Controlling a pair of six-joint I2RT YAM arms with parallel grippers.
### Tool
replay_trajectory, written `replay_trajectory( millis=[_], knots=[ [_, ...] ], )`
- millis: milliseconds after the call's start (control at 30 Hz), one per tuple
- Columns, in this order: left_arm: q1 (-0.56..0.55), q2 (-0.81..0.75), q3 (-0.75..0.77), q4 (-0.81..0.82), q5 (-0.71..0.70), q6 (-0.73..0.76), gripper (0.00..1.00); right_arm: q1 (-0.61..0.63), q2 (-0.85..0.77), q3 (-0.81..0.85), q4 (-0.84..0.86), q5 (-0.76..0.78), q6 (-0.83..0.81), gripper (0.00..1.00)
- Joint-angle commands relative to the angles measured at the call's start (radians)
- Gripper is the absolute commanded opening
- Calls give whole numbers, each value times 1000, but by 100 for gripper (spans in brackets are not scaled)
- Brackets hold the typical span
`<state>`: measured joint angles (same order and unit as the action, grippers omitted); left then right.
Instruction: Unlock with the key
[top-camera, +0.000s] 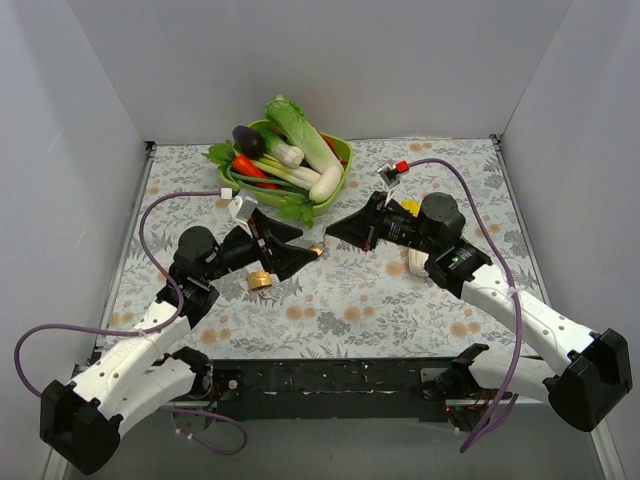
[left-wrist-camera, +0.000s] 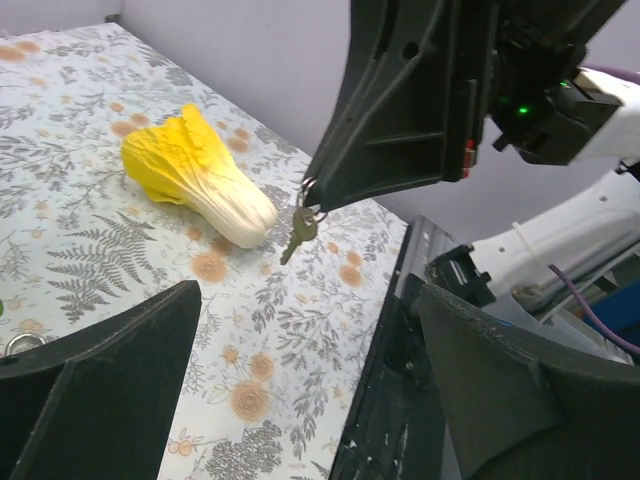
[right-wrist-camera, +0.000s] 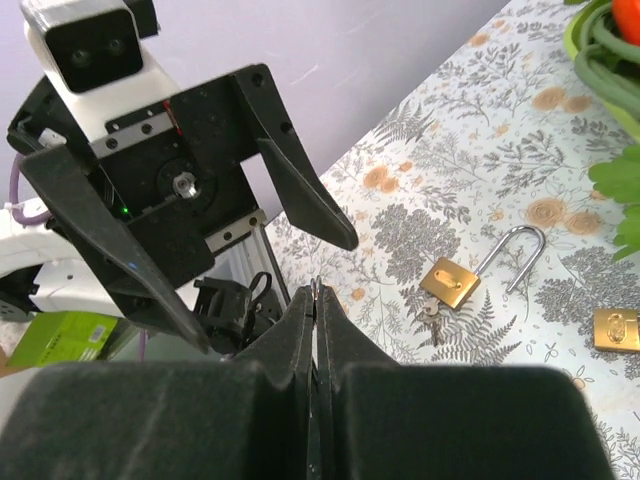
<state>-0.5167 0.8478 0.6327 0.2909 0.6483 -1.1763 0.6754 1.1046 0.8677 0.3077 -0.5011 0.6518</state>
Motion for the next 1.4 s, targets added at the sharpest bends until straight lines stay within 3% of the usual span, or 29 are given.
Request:
replay_trajectory(
  millis=[0, 233, 367, 467, 500, 800, 867, 1033, 1200, 1367],
  knots=[
    [-54, 54, 28, -44, -165, 70, 88, 0, -32, -7, 51, 68, 34, 1],
    [-207, 131, 108, -87, -302, 162, 85, 1, -41, -51, 120, 75, 92, 1],
    [-258, 168, 130, -87, -369, 198, 76, 1, -51, -65, 122, 81, 98, 1],
    [-290, 183, 136, -87, -418, 222, 66, 1, -58, -68, 114, 81, 95, 1],
    [-296, 186, 136, -87, -426, 227, 58, 1, -61, -70, 113, 79, 95, 1],
    [-332, 157, 111, -93, -499, 241, 31, 1, -74, -87, 120, 87, 95, 1],
    [-332, 148, 102, -87, -506, 244, 18, 1, -72, -88, 123, 88, 98, 1],
    [-333, 131, 90, -79, -492, 244, 14, 1, -71, -91, 125, 84, 103, 1],
    [-333, 122, 79, -75, -481, 256, 0, 1, -69, -98, 122, 90, 106, 1],
    [-333, 97, 70, -82, -501, 264, 0, 0, -72, -107, 120, 95, 111, 1]
  ],
)
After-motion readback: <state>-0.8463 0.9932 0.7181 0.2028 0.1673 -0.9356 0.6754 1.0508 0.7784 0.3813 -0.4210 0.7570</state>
